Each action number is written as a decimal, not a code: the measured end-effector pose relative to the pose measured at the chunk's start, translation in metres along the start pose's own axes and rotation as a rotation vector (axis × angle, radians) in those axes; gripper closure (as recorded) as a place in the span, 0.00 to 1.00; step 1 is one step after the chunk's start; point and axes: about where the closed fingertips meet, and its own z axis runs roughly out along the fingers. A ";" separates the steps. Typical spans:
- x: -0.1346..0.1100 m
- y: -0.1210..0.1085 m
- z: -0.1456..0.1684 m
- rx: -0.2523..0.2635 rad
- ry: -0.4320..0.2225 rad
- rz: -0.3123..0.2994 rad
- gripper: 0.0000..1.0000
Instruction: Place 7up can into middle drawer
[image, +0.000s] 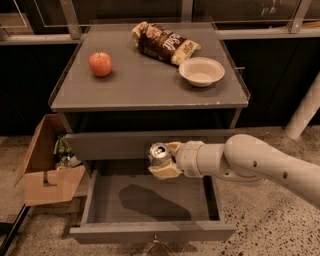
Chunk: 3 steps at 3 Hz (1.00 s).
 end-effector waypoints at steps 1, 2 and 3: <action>0.009 0.001 0.003 0.023 0.013 -0.008 1.00; 0.058 -0.005 0.010 0.088 0.030 0.019 1.00; 0.112 -0.007 0.015 0.119 0.024 0.092 1.00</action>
Offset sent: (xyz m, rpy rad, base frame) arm 0.0047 -0.0402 -0.0937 -0.0385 -0.0092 -0.1453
